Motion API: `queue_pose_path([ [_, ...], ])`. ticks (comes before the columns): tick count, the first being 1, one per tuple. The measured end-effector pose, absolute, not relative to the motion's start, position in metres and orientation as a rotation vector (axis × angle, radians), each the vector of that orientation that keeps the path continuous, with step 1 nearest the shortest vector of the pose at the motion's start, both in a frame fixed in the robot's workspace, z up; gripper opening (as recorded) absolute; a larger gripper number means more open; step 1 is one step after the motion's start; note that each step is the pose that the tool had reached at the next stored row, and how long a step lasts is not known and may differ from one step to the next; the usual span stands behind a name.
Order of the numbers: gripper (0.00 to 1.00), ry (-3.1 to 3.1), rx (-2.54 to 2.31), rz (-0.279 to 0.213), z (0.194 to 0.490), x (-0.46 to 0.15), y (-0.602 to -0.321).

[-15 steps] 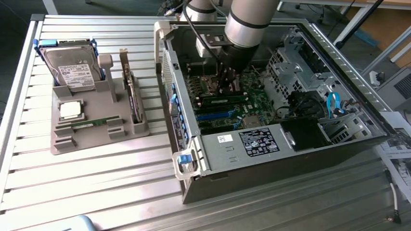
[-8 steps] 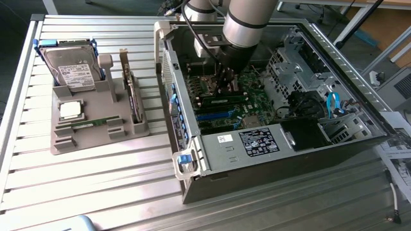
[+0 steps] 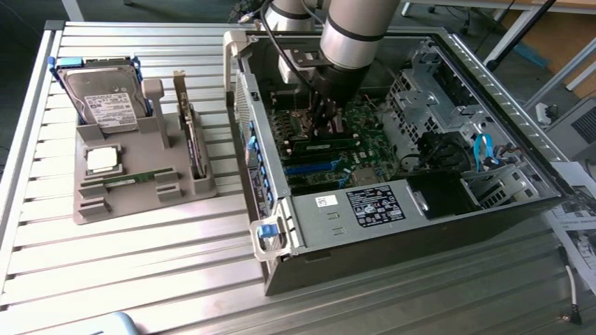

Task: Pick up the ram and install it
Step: 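Press down the ram until it locks into place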

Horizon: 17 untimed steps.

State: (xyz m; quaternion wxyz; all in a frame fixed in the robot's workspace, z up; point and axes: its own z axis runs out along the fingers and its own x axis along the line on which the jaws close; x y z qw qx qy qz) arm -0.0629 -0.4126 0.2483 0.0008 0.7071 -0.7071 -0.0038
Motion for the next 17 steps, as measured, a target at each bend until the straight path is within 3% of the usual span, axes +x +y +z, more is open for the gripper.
queue_pose_path([
  [17,0.11,-2.22,2.22,-0.012,0.2432,-0.063,-0.4126],
])
